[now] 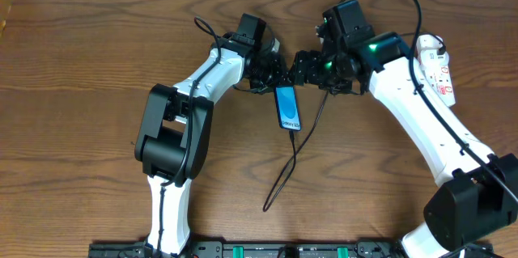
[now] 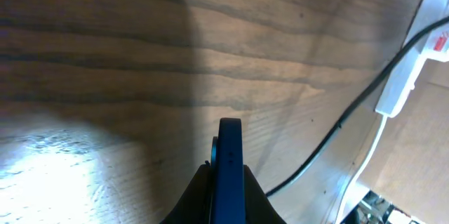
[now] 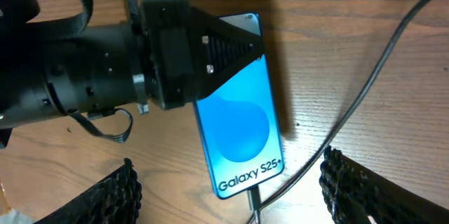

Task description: Plug charger to phone and switch on socket

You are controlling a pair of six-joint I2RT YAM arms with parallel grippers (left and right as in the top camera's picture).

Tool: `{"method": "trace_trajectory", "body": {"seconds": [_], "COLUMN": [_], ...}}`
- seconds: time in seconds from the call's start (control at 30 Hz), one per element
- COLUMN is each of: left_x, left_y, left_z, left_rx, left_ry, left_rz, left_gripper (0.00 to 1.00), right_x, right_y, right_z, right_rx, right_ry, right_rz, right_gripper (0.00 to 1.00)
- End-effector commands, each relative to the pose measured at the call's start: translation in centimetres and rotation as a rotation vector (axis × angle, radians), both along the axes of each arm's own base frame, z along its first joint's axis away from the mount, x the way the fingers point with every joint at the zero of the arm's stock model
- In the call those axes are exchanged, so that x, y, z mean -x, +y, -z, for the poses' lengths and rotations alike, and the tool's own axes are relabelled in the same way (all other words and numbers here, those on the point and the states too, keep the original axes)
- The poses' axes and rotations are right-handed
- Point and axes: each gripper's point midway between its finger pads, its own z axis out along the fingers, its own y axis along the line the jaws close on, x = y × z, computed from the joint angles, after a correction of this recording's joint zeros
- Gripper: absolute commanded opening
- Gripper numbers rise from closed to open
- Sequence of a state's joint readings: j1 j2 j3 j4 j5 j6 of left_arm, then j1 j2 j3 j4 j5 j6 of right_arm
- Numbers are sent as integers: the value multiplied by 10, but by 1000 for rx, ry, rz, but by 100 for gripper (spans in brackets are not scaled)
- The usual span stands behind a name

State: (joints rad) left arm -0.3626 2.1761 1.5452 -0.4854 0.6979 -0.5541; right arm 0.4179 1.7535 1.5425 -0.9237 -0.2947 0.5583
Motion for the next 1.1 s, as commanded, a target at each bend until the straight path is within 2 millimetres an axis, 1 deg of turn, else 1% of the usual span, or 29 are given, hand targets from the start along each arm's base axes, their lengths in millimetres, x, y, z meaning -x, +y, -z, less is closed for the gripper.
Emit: {"method": "trace_trajectory", "body": {"seconds": [0.0, 0.1, 0.5, 0.8, 1.07], "left_x": [-4, -7, -10, -2, -1], "left_y": [4, 10, 15, 16, 16], "left_z": [6, 11, 18, 42, 42], "left_rx": [-22, -60, -102, -114, -113], "left_ry": [16, 1, -25, 37, 41], "left_rz": [-37, -52, -44, -37, -36], "left_gripper": [7, 8, 7, 7, 7], "right_x": [3, 4, 6, 6, 6], "right_y": [6, 8, 9, 9, 9], "right_z": [-8, -8, -8, -8, -8], "right_rx": [1, 1, 1, 2, 2], "right_ry": [-32, -32, -29, -28, -28], "right_rz": [-28, -34, -37, -38, -38], "right_gripper": [82, 82, 82, 82, 82]}}
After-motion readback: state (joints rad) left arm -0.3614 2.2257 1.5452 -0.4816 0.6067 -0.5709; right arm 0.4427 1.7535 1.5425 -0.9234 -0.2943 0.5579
